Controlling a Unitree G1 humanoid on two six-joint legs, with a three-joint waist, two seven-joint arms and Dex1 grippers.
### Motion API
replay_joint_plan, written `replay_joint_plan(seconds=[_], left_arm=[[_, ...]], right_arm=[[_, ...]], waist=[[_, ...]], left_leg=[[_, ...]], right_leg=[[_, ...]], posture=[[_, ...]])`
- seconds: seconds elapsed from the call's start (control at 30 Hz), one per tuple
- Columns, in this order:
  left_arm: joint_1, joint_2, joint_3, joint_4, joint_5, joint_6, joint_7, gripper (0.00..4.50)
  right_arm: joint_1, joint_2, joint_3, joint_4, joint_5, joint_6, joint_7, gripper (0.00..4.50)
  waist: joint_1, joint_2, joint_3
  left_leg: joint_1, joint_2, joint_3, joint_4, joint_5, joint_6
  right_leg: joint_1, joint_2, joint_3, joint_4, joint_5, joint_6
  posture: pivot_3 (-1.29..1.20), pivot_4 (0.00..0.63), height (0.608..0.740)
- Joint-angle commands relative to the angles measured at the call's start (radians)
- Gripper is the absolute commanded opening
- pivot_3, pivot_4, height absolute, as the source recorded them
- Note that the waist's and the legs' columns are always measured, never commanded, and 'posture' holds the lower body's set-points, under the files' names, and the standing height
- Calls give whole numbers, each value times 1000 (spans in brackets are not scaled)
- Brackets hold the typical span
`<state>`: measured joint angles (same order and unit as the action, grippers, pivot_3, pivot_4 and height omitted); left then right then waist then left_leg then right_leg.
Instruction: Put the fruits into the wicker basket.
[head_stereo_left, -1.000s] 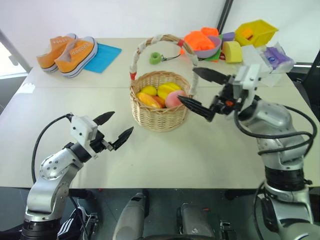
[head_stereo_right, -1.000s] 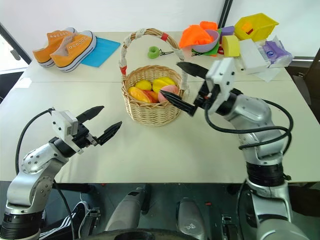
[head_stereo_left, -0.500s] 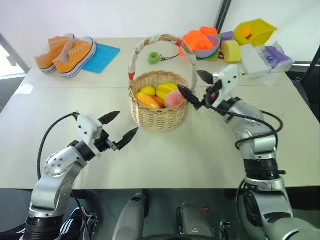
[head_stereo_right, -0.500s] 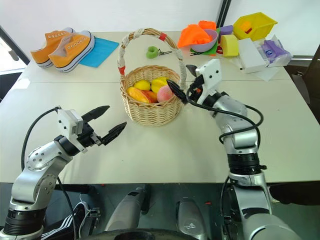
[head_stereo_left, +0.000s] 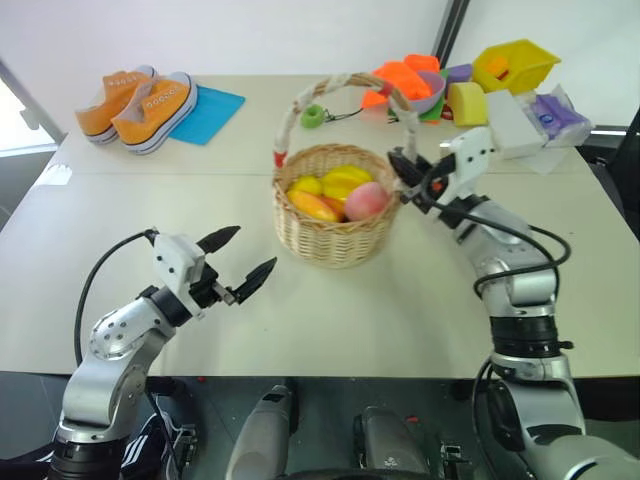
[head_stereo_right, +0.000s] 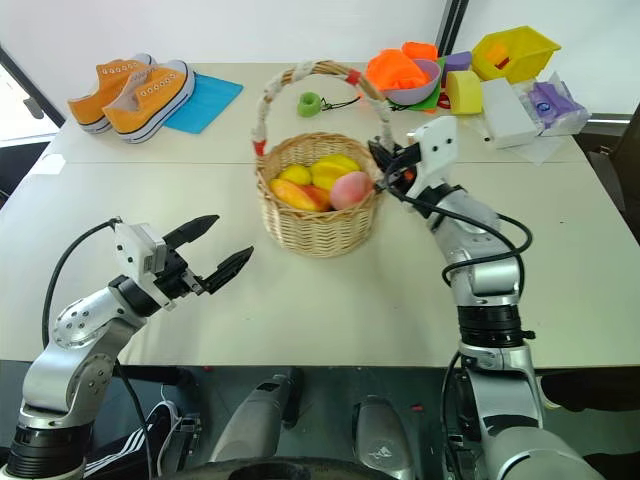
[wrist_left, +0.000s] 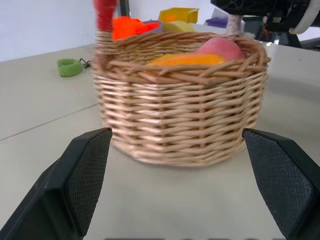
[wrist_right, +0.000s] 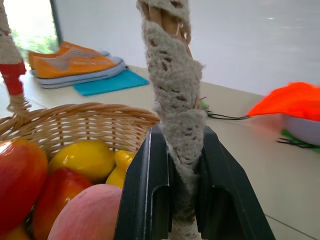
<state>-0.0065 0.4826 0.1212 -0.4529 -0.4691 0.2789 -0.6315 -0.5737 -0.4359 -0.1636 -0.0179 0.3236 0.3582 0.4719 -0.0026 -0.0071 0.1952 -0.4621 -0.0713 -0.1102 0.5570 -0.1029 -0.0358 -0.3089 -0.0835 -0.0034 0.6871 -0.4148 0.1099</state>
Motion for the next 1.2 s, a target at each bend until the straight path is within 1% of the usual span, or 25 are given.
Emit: replay_joint_plan(seconds=[0.03,0.13,0.17,0.27,0.33,0.43,0.53,0.6,0.63,0.67,0.73,0.83,0.87,0.93,1.03,1.13,1.2], left_arm=[[-36,-20,-35,-11,-12,-3,-8,4500],[-63,-34,-58,11,-3,-8,-14,4500],[-75,-41,-68,20,-1,-9,-15,4500],[-101,-50,-86,43,-4,-12,-31,4500],[-111,-54,-92,59,-3,-14,-40,4500],[-123,-57,-98,72,-4,-15,-48,4500],[-131,-58,-102,79,-3,-15,-55,4500],[-133,-56,-102,82,-3,-15,-59,4500],[-134,-55,-102,82,-2,-15,-61,4500],[-135,-55,-101,83,-1,-15,-62,4500],[-135,-55,-100,83,-2,-14,-64,4500],[-128,-55,-100,76,-1,-13,-63,4500],[-124,-55,-100,73,-1,-13,-62,4500],[-116,-56,-98,69,0,-14,-59,4500],[-112,-56,-97,66,0,-14,-57,4500],[-104,-53,-98,60,2,-15,-57,4500],[-103,-51,-96,61,1,-16,-59,4500]], right_arm=[[24,-87,-124,-36,31,-23,14,35],[80,-153,-182,-50,53,-38,59,35],[107,-184,-212,-45,53,-49,76,35],[193,-256,-313,-35,80,-70,130,35],[253,-286,-363,-13,79,-90,133,35],[297,-297,-411,23,85,-115,124,35],[313,-291,-415,37,71,-156,117,35],[306,-272,-403,23,91,-161,118,1034],[304,-266,-398,16,100,-161,120,1349],[301,-260,-389,15,93,-169,111,1798],[298,-248,-376,23,64,-185,79,2846],[302,-211,-397,30,26,-225,-24,4323],[322,-194,-402,21,-3,-250,-66,4470],[363,-144,-419,-32,-30,-271,-151,4470],[395,-113,-426,-91,-60,-312,-212,4470],[426,-36,-439,-236,-38,-293,-310,4470],[461,3,-418,-333,-43,-281,-338,4470]], waist=[[4,0,0],[6,0,0],[2,0,0],[-5,1,0],[-5,1,0],[-10,1,0],[-14,1,0],[-13,2,0],[-12,2,0],[-12,2,0],[-12,2,0],[-11,2,0],[-10,2,0],[-6,1,0],[-8,2,0],[-13,2,-1],[-13,3,-1]], left_leg=[[0,0,0,0,0,0],[0,0,1,0,0,0],[0,1,1,0,0,0],[0,1,2,0,0,0],[0,1,2,0,0,1],[0,1,2,2,-1,2],[1,1,2,2,-1,2],[1,1,2,2,-1,2],[1,1,2,2,-1,2],[1,1,2,2,-1,2],[0,1,2,2,-1,2],[0,1,2,2,-1,2],[0,1,2,2,-1,2],[0,1,1,2,-1,1],[0,1,1,2,-1,1],[0,1,1,2,0,1],[0,1,1,1,0,1]], right_leg=[[0,0,0,0,0,0],[1,0,0,0,0,0],[4,0,0,0,0,0],[4,1,0,0,0,0],[6,0,-1,-1,0,0],[7,0,-1,0,0,0],[7,0,-1,0,0,0],[7,0,-1,0,0,0],[6,0,-1,0,0,0],[6,0,-1,0,0,0],[6,0,-1,0,0,0],[7,0,-1,0,0,0],[6,0,-1,0,0,0],[6,0,-1,0,0,0],[6,0,-1,0,0,0],[6,0,-1,0,0,0],[6,1,-1,0,0,0]], posture=[[0,150,740],[0,150,740],[0,150,740],[0,150,740],[0,150,740],[0,150,740],[0,150,740],[0,150,740],[0,150,740],[0,150,740],[0,150,740],[0,150,740],[0,150,740],[0,150,740],[0,150,740],[0,150,740],[0,150,740]])
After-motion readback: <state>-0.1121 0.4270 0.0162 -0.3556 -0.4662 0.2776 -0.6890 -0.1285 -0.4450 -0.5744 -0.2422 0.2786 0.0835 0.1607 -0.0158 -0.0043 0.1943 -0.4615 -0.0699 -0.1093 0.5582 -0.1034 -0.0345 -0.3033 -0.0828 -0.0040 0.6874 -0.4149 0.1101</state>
